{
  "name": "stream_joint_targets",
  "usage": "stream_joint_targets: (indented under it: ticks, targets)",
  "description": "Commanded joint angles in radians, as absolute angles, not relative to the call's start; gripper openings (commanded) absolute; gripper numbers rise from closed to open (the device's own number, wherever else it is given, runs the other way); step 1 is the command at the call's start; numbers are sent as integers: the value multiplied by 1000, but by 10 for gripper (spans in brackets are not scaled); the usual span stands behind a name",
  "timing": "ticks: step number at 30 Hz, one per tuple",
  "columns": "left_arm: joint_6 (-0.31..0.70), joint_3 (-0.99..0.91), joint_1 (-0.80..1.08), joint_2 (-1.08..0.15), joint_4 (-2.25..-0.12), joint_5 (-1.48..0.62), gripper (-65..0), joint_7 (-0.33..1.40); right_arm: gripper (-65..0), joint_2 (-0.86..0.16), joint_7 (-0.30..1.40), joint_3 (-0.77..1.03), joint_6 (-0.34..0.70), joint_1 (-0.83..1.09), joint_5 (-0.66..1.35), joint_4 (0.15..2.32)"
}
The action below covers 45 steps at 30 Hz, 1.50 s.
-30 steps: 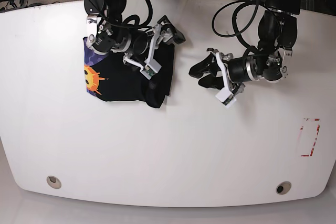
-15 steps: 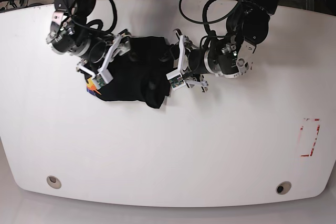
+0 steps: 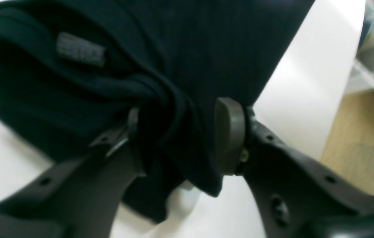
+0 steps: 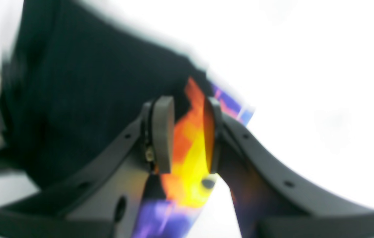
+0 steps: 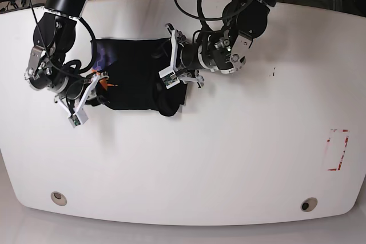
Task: Fold the T-shirt properly
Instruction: 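Regrasp the folded bundle with the left gripper beside the right gripper, then fold the bundle over again with both grippers, exposing the sun print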
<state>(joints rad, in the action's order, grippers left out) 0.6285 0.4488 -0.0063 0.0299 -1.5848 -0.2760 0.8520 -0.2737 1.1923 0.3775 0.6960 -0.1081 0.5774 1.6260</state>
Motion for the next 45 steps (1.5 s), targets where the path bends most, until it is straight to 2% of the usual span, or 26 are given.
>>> stream_joint_targets:
  ticks: [1, 3, 4, 9, 17, 26, 31, 37, 45]
  targets:
    - [631, 453, -5, 59, -1577, -259, -515, 805, -512, -300, 1147, 377, 698, -153, 576, 1581]
    - [631, 452, 5, 70, -1572, -242, -569, 802, -512, -302, 1127, 377, 698, -179, 542, 1532]
    - [631, 452, 13, 70, -1573, -234, -572, 802, -512, -302, 1115, 377, 698, -189, 513, 1508]
    - [631, 449, 24, 68, -1575, -231, -571, 802, -512, -298, 1053, 374, 698, -194, 423, 1463]
    - [638, 390, 8, 28, -1581, -234, -569, 802, -512, -303, 1012, 343, 698, -107, 395, 1477]
    - [641, 392, -150, -27, -1540, -236, -568, 825, -514, -294, 1006, 348, 698, 53, 404, 1593]
    - [696, 387, -251, -64, -1514, -236, -568, 828, -514, -225, 1010, 346, 698, 153, 395, 1724]
    - [698, 375, -321, -101, -1564, -232, -568, 860, -514, -131, 1020, 300, 698, 216, 394, 1804]
    - [698, 131, -338, -107, -1632, -229, -568, 871, -514, -74, 1020, 127, 698, 217, 394, 1808]
